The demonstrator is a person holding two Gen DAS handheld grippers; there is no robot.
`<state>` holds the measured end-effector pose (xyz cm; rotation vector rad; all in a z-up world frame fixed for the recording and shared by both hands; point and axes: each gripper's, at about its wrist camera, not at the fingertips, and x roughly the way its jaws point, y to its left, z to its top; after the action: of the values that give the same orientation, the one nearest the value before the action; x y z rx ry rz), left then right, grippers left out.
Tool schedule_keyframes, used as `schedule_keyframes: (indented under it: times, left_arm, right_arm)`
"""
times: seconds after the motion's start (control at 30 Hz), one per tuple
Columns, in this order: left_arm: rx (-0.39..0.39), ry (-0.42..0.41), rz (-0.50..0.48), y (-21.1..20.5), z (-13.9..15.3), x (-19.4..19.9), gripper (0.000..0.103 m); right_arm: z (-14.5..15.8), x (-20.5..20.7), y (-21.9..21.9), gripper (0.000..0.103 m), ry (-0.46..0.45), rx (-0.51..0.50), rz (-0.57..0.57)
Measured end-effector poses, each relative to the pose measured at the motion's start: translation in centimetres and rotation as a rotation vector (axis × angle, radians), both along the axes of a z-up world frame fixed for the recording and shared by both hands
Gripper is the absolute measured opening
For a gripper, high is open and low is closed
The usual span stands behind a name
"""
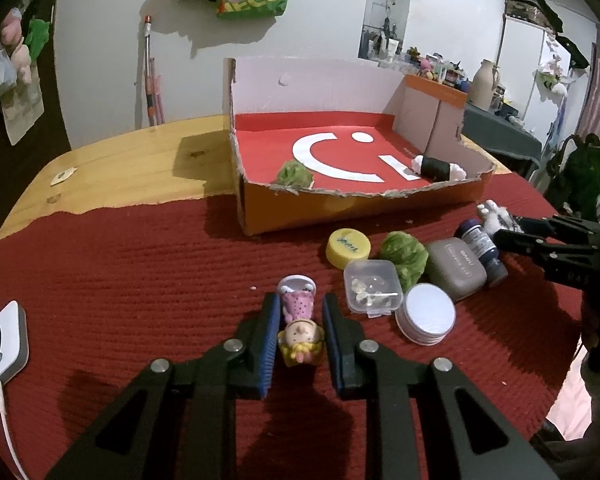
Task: Organize objects
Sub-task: 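Lift both held toys and carry them over the red box, then lower the doll and sheep plush onto the box floor and open both tools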
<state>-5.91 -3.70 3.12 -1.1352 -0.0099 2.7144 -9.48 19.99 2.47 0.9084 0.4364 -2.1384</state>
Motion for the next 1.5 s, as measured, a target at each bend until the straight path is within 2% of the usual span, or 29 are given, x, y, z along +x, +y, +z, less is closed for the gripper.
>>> schedule_keyframes:
  times: [0.17, 0.37, 0.5, 0.63, 0.83, 1.0, 1.2, 1.5]
  left_arm:
    - [0.009, 0.029, -0.016, 0.3, 1.4, 0.3, 0.023]
    - [0.027, 0.082, -0.08, 1.5, 4.6, -0.7, 0.023]
    - [0.027, 0.091, -0.127, 2.8, 6.2, -2.8, 0.023]
    - [0.02, 0.082, -0.169, 4.1, 6.8, -5.2, 0.023]
    - [-0.025, -0.003, -0.206, 6.2, 5.5, -10.3, 0.023]
    - [-0.075, -0.084, -0.238, 7.2, 3.6, -12.8, 0.023]
    - [-0.125, -0.138, -0.265, 7.7, 1.8, -14.0, 0.023]
    - [-0.11, -0.179, -0.279, 7.7, 0.7, -14.5, 0.023]
  right_arm:
    - [1.3, 0.6, 0.2, 0.044, -0.011, -0.045, 0.024]
    - [5.0, 1.2, -0.6, 0.044, -0.006, -0.126, 0.106]
    - [6.6, 0.8, -2.1, 0.044, 0.008, -0.129, 0.149]
    - [6.9, -0.2, -4.1, 0.044, 0.012, -0.1, 0.188]
    - [5.4, -2.8, -7.4, 0.044, -0.025, -0.01, 0.238]
    - [3.4, -5.1, -9.2, 0.044, -0.08, 0.073, 0.271]
    - [1.8, -6.3, -10.4, 0.044, -0.105, 0.152, 0.311]
    - [0.5, -7.3, -11.3, 0.044, -0.162, 0.179, 0.339]
